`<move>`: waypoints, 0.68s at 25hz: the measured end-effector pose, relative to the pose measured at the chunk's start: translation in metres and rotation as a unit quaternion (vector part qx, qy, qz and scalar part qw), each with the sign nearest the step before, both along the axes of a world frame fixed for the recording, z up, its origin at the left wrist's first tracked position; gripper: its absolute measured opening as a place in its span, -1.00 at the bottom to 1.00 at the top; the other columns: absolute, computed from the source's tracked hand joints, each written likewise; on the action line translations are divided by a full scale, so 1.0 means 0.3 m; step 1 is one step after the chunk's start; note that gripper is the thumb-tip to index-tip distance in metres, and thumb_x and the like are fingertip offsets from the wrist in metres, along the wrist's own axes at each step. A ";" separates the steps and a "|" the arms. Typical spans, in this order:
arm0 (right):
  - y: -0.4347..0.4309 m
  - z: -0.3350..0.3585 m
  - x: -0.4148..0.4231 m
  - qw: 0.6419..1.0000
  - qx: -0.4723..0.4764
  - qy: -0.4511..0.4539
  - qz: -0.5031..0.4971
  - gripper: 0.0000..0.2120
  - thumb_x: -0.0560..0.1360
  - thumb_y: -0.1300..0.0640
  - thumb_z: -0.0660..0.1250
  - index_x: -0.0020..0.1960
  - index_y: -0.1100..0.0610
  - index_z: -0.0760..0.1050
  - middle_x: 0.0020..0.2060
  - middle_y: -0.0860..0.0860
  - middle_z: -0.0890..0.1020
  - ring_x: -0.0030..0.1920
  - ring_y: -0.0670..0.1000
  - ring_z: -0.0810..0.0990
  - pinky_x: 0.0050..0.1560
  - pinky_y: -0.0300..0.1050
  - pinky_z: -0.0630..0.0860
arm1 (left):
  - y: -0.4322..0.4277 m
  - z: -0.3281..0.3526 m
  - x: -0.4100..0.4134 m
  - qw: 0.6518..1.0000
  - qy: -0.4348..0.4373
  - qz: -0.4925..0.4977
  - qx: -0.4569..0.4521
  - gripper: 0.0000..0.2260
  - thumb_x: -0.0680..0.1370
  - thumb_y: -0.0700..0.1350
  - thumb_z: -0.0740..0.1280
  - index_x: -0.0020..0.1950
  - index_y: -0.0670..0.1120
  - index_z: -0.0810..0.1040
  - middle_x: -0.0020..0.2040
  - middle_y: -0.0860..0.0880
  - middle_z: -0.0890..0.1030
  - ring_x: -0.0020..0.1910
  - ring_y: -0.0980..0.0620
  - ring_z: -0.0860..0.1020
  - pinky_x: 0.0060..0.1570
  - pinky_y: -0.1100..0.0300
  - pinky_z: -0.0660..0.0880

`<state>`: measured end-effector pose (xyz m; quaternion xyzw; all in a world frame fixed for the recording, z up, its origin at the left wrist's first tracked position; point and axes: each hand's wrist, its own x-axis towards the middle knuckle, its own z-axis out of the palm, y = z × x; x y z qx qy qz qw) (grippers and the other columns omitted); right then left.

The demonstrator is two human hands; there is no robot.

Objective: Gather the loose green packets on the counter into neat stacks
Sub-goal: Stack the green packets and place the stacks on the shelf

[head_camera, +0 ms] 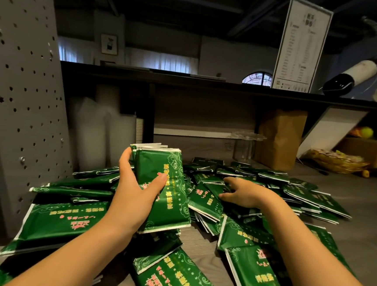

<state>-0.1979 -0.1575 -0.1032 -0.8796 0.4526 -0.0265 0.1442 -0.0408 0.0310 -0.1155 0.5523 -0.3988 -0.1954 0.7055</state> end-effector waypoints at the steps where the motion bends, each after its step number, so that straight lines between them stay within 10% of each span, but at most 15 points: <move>1: 0.001 -0.001 -0.002 1.000 0.011 -0.017 0.000 -0.28 0.53 -0.12 0.27 0.55 0.03 0.00 0.48 0.08 0.24 0.42 0.11 0.30 0.39 -0.01 0.29 | -0.001 -0.001 0.002 1.000 0.003 0.000 -0.002 -0.32 0.52 -0.14 0.36 0.45 0.28 0.05 0.23 0.04 0.52 0.12 -0.05 0.57 0.14 -0.13 0.51; 12: 0.043 -0.008 0.049 0.990 -0.018 -0.137 0.030 -0.12 0.39 -0.03 0.47 0.52 0.06 0.01 0.42 0.10 0.33 0.36 0.12 0.37 0.34 0.01 0.36 | -0.005 -0.003 0.002 1.000 0.002 0.003 -0.007 -0.35 0.55 -0.14 0.32 0.49 0.24 0.05 0.24 0.10 0.50 0.15 -0.02 0.55 0.14 -0.08 0.51; 17: 0.085 0.049 0.056 0.906 -0.015 -0.421 0.033 -0.60 0.49 0.22 0.36 0.31 0.12 0.38 0.12 0.03 0.58 0.08 0.03 0.60 0.04 -0.07 0.56 | -0.009 0.003 0.017 0.999 0.033 0.003 -0.019 -0.38 0.55 -0.19 0.30 0.51 0.15 0.10 0.20 0.00 0.56 0.06 0.01 0.60 -0.06 0.09 0.56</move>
